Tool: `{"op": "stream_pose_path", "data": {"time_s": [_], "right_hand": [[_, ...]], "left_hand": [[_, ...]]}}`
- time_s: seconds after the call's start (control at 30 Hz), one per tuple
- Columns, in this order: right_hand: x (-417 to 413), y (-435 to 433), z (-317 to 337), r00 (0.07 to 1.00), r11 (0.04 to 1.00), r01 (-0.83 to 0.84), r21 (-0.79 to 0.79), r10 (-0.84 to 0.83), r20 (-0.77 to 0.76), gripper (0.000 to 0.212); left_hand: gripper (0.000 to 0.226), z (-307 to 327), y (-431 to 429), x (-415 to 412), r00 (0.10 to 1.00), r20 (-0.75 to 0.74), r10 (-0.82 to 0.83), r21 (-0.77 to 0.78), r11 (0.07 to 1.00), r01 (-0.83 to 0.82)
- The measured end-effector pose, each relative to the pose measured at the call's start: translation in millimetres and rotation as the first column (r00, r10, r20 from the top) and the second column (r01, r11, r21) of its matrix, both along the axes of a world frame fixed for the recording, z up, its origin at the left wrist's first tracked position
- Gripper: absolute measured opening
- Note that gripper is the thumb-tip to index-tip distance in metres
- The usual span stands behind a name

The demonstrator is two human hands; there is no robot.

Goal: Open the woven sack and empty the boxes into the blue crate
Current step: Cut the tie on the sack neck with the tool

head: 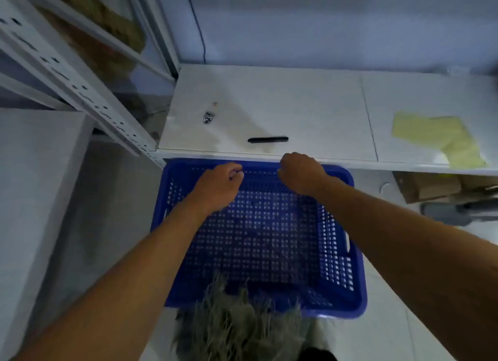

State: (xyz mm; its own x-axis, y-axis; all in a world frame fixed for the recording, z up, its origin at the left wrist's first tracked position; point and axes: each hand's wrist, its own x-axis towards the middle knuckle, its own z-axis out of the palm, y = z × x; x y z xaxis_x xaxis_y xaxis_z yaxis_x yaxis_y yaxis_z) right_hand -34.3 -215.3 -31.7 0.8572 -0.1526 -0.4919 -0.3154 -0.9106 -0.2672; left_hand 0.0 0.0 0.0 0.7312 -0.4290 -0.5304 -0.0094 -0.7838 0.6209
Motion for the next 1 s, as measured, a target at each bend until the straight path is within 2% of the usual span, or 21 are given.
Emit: {"op": "stream_pose_path", "data": {"time_s": [0.17, 0.33, 0.43, 0.57, 0.7, 0.8, 1.0], "right_hand": [[39.3, -20.8, -49.6, 1.0, 0.999, -0.003, -0.034, 0.002, -0.027, 0.047], [81.6, -26.1, -83.5, 0.992, 0.999, 0.017, 0.035, -0.022, 0.125, 0.058], [95.0, -27.8, -104.6, 0.99, 0.999, 0.022, 0.028, -0.026, 0.138, 0.053], [94.9, -25.9, -119.1, 0.979, 0.985, -0.026, -0.172, 0.06, 0.197, 0.037], [90.1, -19.3, -121.1, 0.976, 0.942, -0.095, -0.323, 0.153, 0.158, 0.028], [87.6, -20.5, -120.8, 0.979, 0.935, -0.099, -0.34, 0.152, 0.133, 0.027], [60.8, -14.2, -79.5, 0.979, 0.971, -0.049, -0.236, 0.094, 0.182, 0.028]], "left_hand": [[0.051, -57.1, -20.3, 23.1, 0.999, -0.014, 0.04, 0.02, 0.999, -0.04], [0.051, -90.4, -23.9, 39.8, 0.998, -0.019, 0.065, -0.019, 0.998, -0.065], [0.048, -102.5, -15.9, 47.3, 0.985, -0.068, 0.16, -0.077, 0.983, -0.165], [0.047, -111.4, -7.6, 51.5, 0.976, -0.097, 0.195, -0.047, 0.979, -0.2], [0.034, -111.6, -6.8, 47.9, 0.979, -0.096, 0.178, -0.042, 0.982, -0.182], [0.027, -106.6, -3.4, 44.1, 0.986, -0.069, 0.149, -0.055, 0.987, -0.153], [0.023, -66.0, 11.4, 42.2, 0.99, -0.03, 0.14, -0.06, 0.988, -0.141]]}}
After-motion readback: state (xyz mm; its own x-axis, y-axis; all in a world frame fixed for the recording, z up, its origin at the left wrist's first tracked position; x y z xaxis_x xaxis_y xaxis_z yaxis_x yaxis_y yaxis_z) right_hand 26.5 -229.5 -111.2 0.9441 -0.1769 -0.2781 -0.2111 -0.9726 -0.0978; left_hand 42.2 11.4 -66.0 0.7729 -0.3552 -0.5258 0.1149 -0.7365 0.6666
